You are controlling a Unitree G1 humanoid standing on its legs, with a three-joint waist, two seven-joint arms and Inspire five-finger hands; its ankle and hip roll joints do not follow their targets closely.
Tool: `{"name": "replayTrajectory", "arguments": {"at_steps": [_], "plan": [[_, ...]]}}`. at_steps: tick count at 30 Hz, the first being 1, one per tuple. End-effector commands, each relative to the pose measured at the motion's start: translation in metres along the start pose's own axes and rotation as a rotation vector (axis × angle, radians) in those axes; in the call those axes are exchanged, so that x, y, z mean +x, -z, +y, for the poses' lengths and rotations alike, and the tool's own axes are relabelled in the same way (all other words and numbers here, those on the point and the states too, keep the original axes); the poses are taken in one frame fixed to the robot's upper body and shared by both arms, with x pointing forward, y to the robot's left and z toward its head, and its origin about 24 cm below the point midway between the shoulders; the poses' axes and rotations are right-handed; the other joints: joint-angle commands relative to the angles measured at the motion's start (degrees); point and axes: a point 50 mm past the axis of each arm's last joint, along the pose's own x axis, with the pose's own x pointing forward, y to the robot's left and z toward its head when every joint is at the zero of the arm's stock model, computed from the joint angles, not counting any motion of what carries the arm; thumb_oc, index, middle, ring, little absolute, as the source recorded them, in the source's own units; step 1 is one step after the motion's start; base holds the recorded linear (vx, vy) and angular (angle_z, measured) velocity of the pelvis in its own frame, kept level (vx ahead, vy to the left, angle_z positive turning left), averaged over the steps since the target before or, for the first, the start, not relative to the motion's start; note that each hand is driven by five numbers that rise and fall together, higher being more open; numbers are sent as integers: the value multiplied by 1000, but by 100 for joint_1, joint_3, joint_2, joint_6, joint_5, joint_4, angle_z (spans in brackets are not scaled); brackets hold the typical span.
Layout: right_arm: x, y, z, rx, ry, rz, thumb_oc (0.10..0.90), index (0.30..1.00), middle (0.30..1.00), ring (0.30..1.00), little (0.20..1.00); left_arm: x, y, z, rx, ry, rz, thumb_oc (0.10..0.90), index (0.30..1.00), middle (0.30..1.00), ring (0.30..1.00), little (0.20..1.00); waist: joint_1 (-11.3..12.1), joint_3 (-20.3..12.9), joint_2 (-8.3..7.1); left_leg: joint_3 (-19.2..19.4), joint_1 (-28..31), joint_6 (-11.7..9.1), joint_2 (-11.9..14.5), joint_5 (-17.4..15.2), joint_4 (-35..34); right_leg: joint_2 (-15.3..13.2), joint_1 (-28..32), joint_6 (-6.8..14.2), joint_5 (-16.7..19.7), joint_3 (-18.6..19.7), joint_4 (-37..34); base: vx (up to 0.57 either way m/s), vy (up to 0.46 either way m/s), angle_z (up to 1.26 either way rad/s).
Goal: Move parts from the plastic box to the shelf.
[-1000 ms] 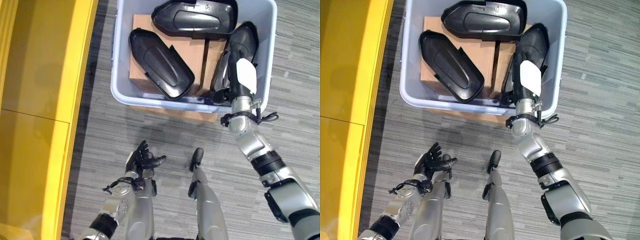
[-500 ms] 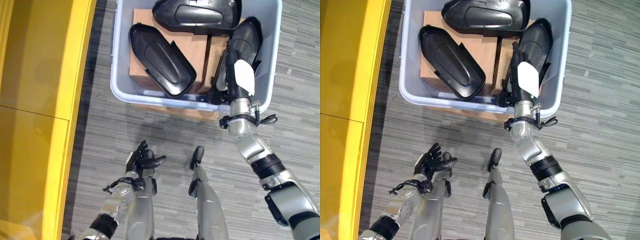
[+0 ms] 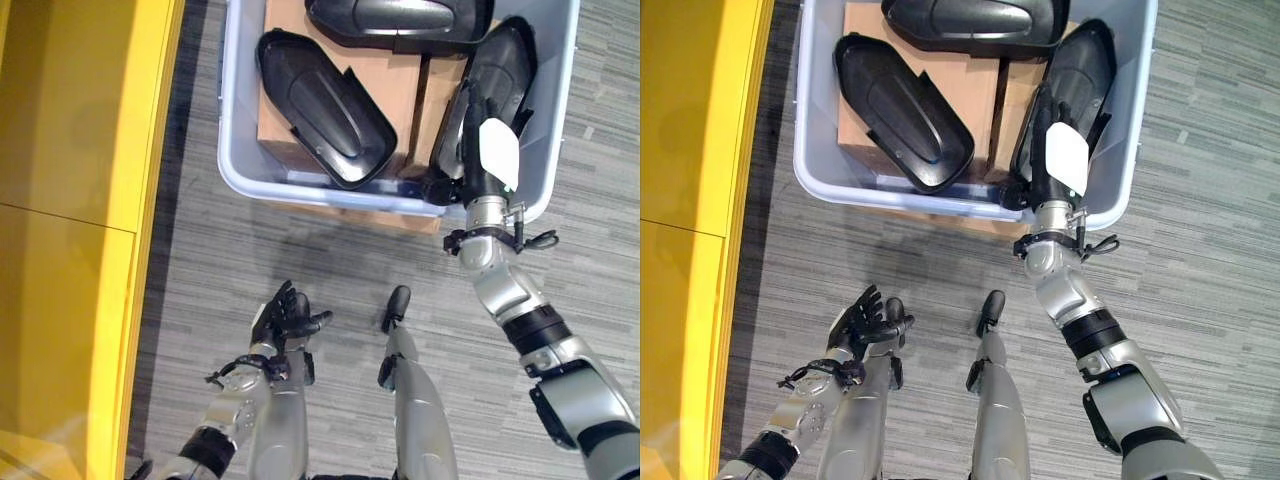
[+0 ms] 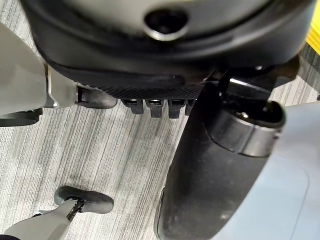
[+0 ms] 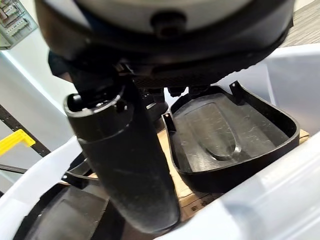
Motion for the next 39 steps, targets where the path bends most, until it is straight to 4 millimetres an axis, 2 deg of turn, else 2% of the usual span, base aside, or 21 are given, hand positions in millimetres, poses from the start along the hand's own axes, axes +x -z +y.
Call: {"name": "replayTrajectory", "arguments": {"at_steps": [1, 5, 10, 20, 22, 30, 39], "plan": [[26, -18, -52, -93, 225, -142, 900, 1000, 1000, 1000, 1000, -15, -2, -8, -19, 57, -69, 900, 1000, 1000, 1000, 1000, 62, -118, 304, -503, -165, -1, 191, 265, -231, -755, 241, 517, -536, 336, 913, 0, 0, 0], [25, -14, -46, -112, 203, -124, 900, 1000, 1000, 1000, 1000, -15, -3, -9, -23, 62, -72, 900, 1000, 1000, 1000, 1000, 63, -118, 341, -511, -254, 2, 192, 278, -233, -768, 141, 517, -544, 331, 940, 0, 0, 0], [23, 5, -38, -180, 178, -66, 900, 1000, 1000, 1000, 1000, -16, -1, -13, -19, 78, -71, 900, 1000, 1000, 1000, 1000, 89, -118, 450, -536, -428, 7, 163, 297, -203, -796, -28, 521, -554, 344, 1009, 0, 0, 0], [24, 37, -43, -309, 195, 45, 900, 1000, 1000, 1000, 1000, -17, 1, -15, -19, 83, -66, 900, 1000, 1000, 1000, 1000, 112, -118, 597, -548, -661, 11, 134, 283, -143, -830, -307, 512, -597, 366, 1171, -2, 4, 4], [21, 48, -42, -325, 207, 106, 900, 1000, 1000, 1000, 1000, -17, 2, -17, -21, 85, -64, 900, 1000, 1000, 1000, 1000, 101, -118, 631, -556, -725, 12, 129, 279, -116, -833, -392, 506, -598, 385, 1201, -7, 9, 4], [12, 64, -43, -361, 271, 190, 900, 1000, 1000, 1000, 1000, -16, 3, -21, -21, 91, -59, 900, 1000, 1000, 1000, 1000, 48, -118, 658, -569, -809, -1, 124, 286, -102, -837, -490, 497, -608, 410, 1254, -4, 3, 1], [-2, 91, -41, -477, 282, 317, 900, 1000, 1000, 1000, 1000, -16, 4, -25, -21, 105, -59, 900, 1000, 1000, 1000, 1000, 41, -118, 730, -571, -856, -29, 119, 337, -166, -838, -567, 504, -593, 404, 1247, 0, 0, 0]]}}
